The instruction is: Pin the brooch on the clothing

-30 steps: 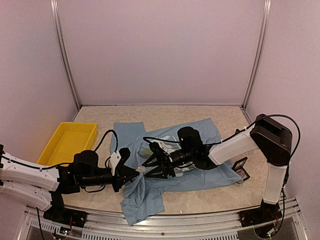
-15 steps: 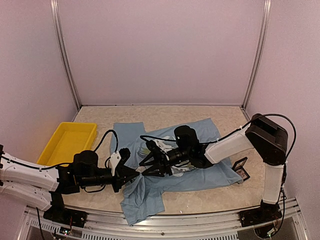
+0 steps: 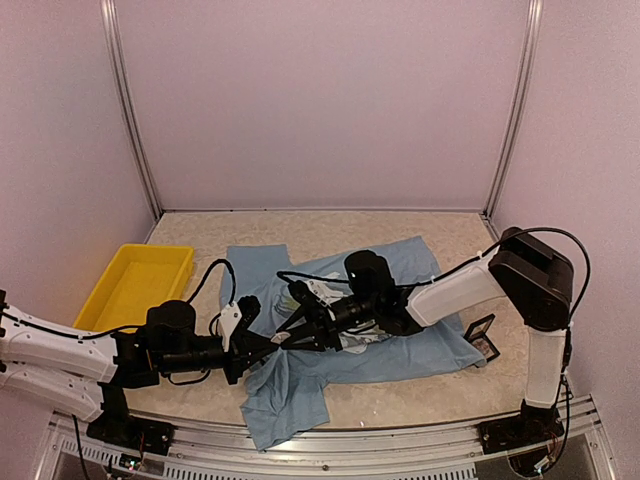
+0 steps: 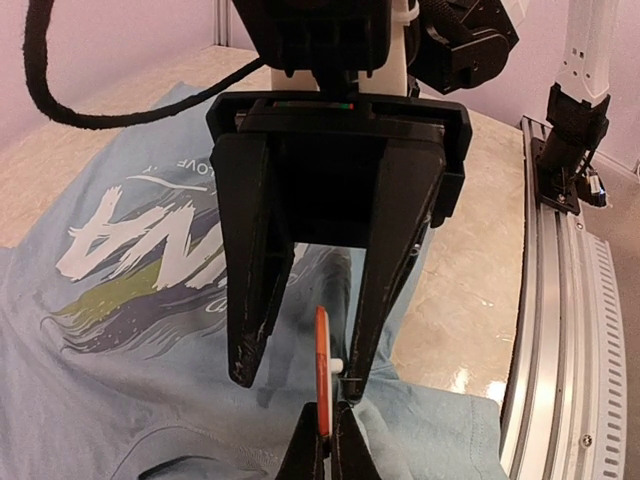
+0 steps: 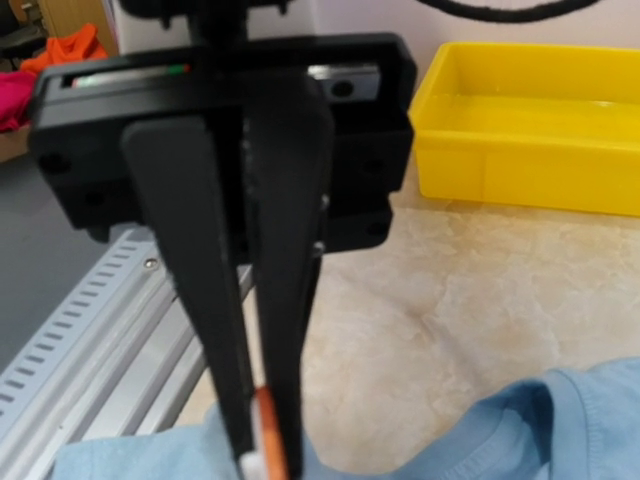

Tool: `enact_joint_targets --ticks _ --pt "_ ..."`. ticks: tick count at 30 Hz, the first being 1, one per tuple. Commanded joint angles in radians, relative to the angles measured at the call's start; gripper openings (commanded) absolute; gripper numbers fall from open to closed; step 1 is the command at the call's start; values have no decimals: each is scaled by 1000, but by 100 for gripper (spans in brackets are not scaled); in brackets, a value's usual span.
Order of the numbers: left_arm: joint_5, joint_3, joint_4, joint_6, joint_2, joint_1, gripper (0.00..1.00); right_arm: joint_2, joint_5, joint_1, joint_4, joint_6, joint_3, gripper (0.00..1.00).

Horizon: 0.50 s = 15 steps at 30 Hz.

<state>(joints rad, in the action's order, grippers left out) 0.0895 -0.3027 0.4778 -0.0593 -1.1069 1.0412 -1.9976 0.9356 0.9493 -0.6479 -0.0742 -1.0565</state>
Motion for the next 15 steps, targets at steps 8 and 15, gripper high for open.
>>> enact_joint_targets --ticks 8,15 --pt "16 -13 10 21 25 19 0 -27 -76 8 61 48 -54 18" --pt "17 -19 10 26 17 23 0 -36 -125 8 107 121 -94 12"
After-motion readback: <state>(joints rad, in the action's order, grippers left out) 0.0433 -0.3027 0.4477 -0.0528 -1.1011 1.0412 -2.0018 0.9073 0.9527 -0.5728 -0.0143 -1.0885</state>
